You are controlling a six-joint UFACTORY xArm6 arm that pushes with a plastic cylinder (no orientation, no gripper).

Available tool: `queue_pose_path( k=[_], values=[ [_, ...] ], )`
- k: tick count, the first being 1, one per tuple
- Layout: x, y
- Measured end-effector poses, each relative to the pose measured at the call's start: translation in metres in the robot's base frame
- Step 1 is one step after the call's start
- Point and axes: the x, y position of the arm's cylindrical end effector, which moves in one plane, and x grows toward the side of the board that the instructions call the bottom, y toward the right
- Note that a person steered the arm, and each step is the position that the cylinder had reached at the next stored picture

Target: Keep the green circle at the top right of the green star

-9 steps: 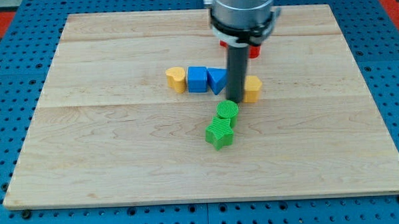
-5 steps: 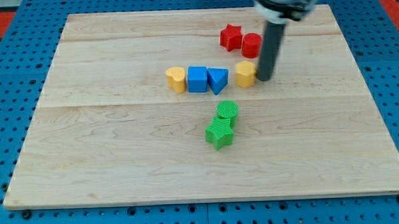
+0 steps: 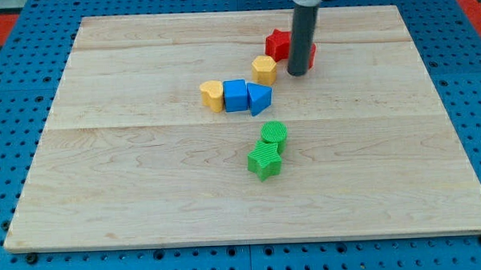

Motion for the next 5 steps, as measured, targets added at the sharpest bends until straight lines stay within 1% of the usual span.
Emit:
queue_pose_path(
  k=[1,2,3,4,5],
  values=[
    [-0.042,-0.075],
    [-0.043,-0.071],
    [-0.017,-0.004],
    [-0.008,-0.012],
    [0.014,-0.013]
  ],
)
